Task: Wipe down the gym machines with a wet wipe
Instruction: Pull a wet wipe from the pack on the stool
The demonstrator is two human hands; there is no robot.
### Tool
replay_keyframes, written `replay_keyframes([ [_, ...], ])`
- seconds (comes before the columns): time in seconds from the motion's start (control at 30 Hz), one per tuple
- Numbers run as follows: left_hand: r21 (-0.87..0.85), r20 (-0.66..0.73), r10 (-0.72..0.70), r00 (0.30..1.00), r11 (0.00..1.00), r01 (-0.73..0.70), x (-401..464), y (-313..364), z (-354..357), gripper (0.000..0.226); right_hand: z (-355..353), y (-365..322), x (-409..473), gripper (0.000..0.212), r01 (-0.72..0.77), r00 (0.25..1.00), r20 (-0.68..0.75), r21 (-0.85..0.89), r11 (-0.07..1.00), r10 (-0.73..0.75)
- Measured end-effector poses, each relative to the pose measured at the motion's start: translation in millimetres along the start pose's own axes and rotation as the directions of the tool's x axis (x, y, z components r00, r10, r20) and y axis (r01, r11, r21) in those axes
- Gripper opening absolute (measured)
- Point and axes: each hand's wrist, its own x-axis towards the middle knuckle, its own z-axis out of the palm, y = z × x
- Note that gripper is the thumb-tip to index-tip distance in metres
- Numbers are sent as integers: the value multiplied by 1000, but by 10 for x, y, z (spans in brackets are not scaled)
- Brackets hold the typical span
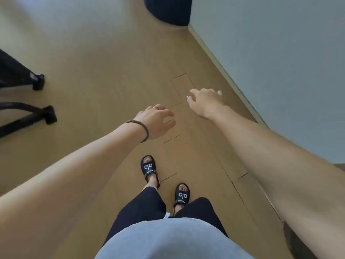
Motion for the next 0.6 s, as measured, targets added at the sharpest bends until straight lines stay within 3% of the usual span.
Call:
replay_keyframes([
  [0.13,-43,-28,-161,987,986,160,-437,-471,90,46,68,-758,-52,54,202,979,72,-148,968,-193],
  [0.3,-169,-71,-366,928,921,350,-1149,-1196,14,49,149,-1951,-245,54,438,899,117,-281,854,-422],
  [0.6,-310,-100,-686,721,710,633,-2819,-3045,83,50,610,-4574,-1006,50,736,671,163,-262,623,-723],
])
